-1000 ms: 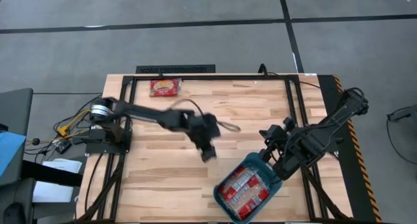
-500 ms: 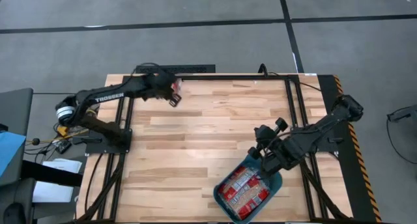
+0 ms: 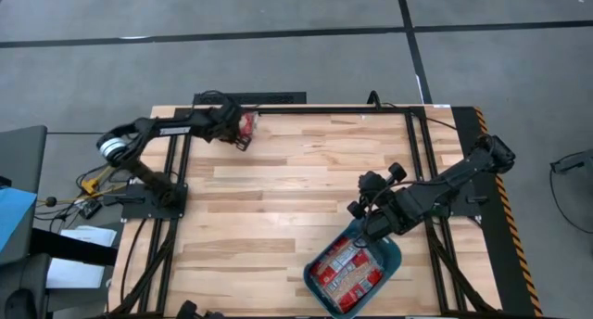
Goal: Sort popcorn bags into baskets
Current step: Put the popcorn bag into the blue container
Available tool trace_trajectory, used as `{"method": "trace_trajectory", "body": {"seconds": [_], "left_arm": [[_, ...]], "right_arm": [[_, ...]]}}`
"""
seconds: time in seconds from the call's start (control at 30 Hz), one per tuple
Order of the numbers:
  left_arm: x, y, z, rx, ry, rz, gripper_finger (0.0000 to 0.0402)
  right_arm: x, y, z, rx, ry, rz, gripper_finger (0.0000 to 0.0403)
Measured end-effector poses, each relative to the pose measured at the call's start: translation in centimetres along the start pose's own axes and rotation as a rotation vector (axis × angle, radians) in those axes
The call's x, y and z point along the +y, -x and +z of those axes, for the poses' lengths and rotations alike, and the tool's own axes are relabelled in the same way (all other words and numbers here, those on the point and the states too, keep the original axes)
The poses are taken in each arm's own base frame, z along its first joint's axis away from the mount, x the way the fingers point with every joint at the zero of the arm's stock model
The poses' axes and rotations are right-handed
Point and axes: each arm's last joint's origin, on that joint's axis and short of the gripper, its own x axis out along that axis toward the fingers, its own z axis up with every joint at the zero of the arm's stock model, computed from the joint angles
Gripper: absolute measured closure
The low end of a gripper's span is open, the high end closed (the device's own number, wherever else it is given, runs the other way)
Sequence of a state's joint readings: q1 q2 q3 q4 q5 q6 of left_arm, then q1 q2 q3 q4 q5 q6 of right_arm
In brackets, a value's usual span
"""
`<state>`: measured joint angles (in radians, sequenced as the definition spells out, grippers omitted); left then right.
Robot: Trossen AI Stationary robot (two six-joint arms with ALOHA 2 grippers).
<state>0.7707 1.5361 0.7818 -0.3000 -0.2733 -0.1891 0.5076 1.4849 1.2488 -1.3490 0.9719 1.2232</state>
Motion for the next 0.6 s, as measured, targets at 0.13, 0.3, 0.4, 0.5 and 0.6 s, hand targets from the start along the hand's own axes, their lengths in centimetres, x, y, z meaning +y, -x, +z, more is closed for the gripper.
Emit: {"method": "trace_trajectory", "body": {"seconds": [0.13,0.3,0.4,0.5,0.6], "left_arm": [[-0.7,-2.0,-0.9,0.086,0.023,0.006,0.0401],[-2.0,-2.6,-1.9,0.181,0.084,-0.079,0.0401],[-3.7,-1.9,-2.6,0.258,0.145,-0.198,0.0401],[-6.7,-0.1,-3.5,0.338,0.108,-0.445,0.0401],[-8.8,2.6,-4.3,0.276,0.001,-0.415,0.0401]], "right_arm": [[0.1,0.1,0.0,-0.002,-0.009,0.011,0.0376],[0.4,0.6,-0.3,-0.01,-0.004,0.038,0.0384],[0.5,0.9,-0.5,-0.014,0.002,0.051,0.0381],[0.6,1.0,-0.5,-0.017,0.002,0.055,0.0374],[0.6,1.0,-0.5,-0.019,-0.001,0.055,0.037]]}}
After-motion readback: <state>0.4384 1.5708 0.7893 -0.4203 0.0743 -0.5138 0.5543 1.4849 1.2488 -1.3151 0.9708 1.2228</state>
